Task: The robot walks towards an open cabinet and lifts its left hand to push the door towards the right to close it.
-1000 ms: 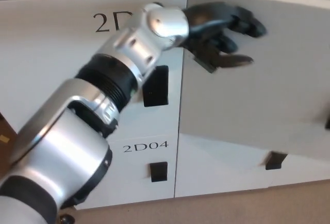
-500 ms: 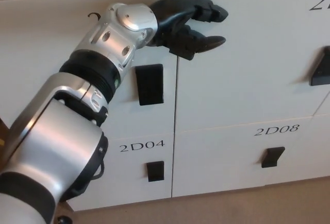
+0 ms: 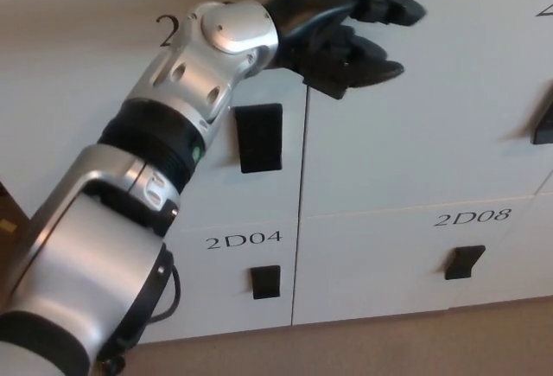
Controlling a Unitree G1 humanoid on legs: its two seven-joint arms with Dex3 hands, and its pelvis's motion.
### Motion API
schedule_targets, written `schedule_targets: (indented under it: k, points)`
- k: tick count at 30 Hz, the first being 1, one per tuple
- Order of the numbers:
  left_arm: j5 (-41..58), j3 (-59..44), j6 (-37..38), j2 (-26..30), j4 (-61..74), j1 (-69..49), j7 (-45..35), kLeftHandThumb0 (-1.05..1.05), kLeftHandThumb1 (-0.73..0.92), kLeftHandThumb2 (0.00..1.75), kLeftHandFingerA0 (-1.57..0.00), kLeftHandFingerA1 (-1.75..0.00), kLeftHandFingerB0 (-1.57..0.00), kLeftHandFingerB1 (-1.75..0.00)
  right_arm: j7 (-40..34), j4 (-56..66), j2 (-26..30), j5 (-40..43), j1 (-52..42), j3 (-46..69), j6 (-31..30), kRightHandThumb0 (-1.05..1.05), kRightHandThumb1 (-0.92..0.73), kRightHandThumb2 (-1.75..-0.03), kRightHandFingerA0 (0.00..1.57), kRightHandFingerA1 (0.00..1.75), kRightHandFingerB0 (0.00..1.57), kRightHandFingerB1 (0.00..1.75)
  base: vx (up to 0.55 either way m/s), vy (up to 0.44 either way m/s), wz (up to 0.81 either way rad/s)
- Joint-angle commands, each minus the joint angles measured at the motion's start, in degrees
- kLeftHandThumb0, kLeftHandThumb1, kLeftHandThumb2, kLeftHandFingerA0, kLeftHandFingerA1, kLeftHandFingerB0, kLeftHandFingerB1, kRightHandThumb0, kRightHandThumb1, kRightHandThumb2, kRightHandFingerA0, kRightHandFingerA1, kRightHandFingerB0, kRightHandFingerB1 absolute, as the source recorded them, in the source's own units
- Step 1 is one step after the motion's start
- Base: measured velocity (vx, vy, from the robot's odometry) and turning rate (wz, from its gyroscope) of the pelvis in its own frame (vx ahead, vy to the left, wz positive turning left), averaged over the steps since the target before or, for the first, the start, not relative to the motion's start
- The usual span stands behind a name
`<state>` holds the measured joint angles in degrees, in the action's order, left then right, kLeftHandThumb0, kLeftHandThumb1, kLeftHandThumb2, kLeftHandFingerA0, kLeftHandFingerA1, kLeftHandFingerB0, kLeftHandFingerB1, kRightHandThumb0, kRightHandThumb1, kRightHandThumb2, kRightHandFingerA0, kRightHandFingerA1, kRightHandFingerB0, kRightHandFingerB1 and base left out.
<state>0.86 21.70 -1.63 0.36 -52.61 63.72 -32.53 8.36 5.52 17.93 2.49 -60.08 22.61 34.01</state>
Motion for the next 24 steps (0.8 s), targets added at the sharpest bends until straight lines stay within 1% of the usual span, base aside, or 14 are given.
schedule_targets:
  k: [1,2,3,6,7,8,10,12,13,17,19,21,22,24]
  points:
    - [26.6,12.11,-19.67,21.31,81.24,-25.05,-18.9,-0.65,0.5,0.91,-0.39,-0.58,-0.19,-0.47,5.73,8.91,3.16,-0.86,17.81,-9.91,-13.96,-0.36,-0.68,-0.62,0.76,0.48,0.64,0.44,0.0,0.0,0.0]
    - [30.31,12.29,-20.42,24.07,86.81,-27.35,-18.87,-0.65,0.5,0.91,-0.39,-0.58,-0.19,-0.47,6.55,9.17,3.58,-2.16,20.88,-11.63,-16.58,-0.36,-0.68,-0.62,0.76,0.48,0.64,0.44,0.0,0.0,0.0]
    - [33.54,12.28,-20.04,28.0,92.95,-30.89,-18.55,-0.51,0.74,0.61,-0.41,-0.52,-0.33,-0.41,7.67,8.37,3.5,-4.45,25.57,-14.11,-18.53,-0.41,-0.65,-0.61,0.8,0.49,0.67,0.45,0.0,0.0,0.0]
    - [35.77,11.96,-19.66,31.47,98.47,-34.56,-18.29,-0.51,0.74,0.61,-0.41,-0.52,-0.33,-0.41,8.69,7.21,3.27,-6.62,30.07,-16.46,-19.73,-0.41,-0.65,-0.61,0.8,0.49,0.67,0.45,0.0,0.0,0.0]
    - [35.14,11.17,-16.18,34.5,99.75,-40.04,-19.53,-0.47,0.84,0.65,-0.39,-0.5,-0.31,-0.41,9.83,6.1,2.61,-7.48,33.77,-18.47,-20.97,-0.38,-0.67,-0.6,0.81,0.49,0.7,0.47,0.0,0.0,0.0]
    - [33.97,9.6,-13.68,38.05,99.24,-46.87,-21.06,-0.64,0.58,0.97,-0.35,-0.58,-0.16,-0.46,10.99,4.69,1.8,-8.16,37.32,-20.37,-22.17,-0.38,-0.66,-0.6,0.81,0.51,0.69,0.48,0.0,0.0,0.0]
    - [29.92,5.57,-10.06,42.7,95.25,-58.52,-23.13,-0.65,0.52,0.94,-0.36,-0.55,-0.14,-0.43,12.2,1.95,0.49,-9.7,42.23,-22.92,-23.58,-0.35,-0.67,-0.6,0.78,0.51,0.67,0.48,0.0,0.0,0.0]
    - [27.72,3.57,-9.3,43.65,92.72,-62.45,-23.57,-0.65,0.52,0.94,-0.36,-0.55,-0.14,-0.43,12.23,0.88,0.16,-10.33,43.37,-23.5,-23.79,-0.35,-0.67,-0.6,0.78,0.51,0.67,0.48,0.0,0.0,0.0]
    - [23.19,0.16,-6.17,42.18,86.4,-67.95,-22.42,-0.61,0.66,0.59,-0.44,-0.4,-0.33,-0.34,11.85,-0.81,-0.36,-10.97,44.24,-23.92,-24.03,-0.37,-0.67,-0.61,0.76,0.53,0.63,0.47,0.0,0.0,0.0]
    - [13.1,-10.68,3.11,34.17,64.88,-78.84,-14.78,-0.54,0.64,0.59,-0.52,-0.4,-0.4,-0.36,10.53,-6.43,-2.02,-10.71,46.98,-24.72,-26.03,-0.35,-0.66,-0.61,0.75,0.53,0.62,0.48,0.0,0.0,0.0]
    - [12.16,-12.87,4.57,32.4,60.55,-79.98,-12.83,-0.54,0.64,0.59,-0.52,-0.4,-0.4,-0.36,10.32,-7.96,-2.26,-10.56,47.87,-24.87,-26.36,-0.35,-0.66,-0.61,0.75,0.53,0.62,0.48,0.0,0.0,0.0]
    - [11.11,-17.33,5.91,27.81,50.41,-80.91,-6.54,-0.53,0.63,0.6,-0.55,-0.4,-0.45,-0.37,9.81,-12.33,-3.18,-10.22,50.99,-25.27,-27.36,-0.35,-0.67,-0.6,0.75,0.52,0.62,0.48,0.0,0.0,0.0]
    - [10.97,-18.48,5.49,25.24,43.56,-79.08,-2.83,-0.47,0.5,0.89,-0.56,-0.6,-0.37,-0.5,8.08,-15.39,-4.45,-10.22,52.73,-25.13,-28.21,-0.36,-0.67,-0.6,0.74,0.53,0.63,0.48,0.0,0.0,0.0]
    - [10.91,-19.67,4.66,21.82,34.77,-76.01,1.93,-0.45,0.5,0.9,-0.57,-0.61,-0.37,-0.51,4.82,-20.01,-6.19,-10.58,54.81,-24.73,-29.16,-0.35,-0.66,-0.61,0.77,0.52,0.65,0.49,0.0,0.0,0.0]
